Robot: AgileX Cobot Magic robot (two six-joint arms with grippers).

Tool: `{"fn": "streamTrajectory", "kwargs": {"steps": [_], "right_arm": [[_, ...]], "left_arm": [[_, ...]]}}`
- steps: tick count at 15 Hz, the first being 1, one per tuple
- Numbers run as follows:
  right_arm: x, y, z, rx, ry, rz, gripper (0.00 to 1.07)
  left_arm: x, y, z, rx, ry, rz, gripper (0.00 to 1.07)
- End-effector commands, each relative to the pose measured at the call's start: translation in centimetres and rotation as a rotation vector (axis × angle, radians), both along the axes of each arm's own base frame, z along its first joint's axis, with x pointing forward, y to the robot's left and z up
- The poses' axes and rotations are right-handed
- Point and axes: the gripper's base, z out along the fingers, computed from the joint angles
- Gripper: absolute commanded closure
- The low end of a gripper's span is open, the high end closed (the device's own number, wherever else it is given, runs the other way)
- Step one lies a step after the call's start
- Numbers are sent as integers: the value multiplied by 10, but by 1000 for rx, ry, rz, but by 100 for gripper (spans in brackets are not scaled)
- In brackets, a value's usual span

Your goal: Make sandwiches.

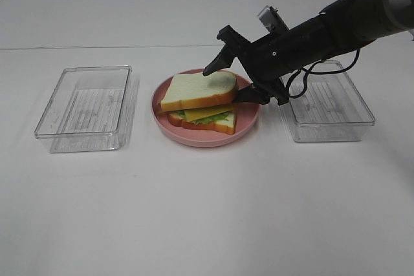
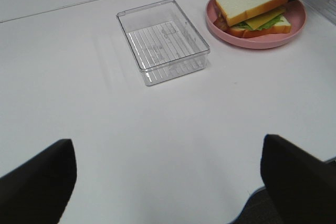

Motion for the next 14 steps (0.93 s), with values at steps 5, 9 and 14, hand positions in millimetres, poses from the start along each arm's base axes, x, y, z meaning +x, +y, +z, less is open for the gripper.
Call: {"fn": "streamTrajectory", "kwargs": {"steps": [5,9,14], "right_arm": [[-13,-10,39,-172,-97,148,33],[-36,-34,87,-446,-125,263,33],[-84,-57,144,-629,-65,439,33]], "left_arm": [[-3,0,-1,-15,-28,-1,17],[-3,0,-1,-15,-28,-1,17],[-3,0,-1,-15,-28,-1,17]]}}
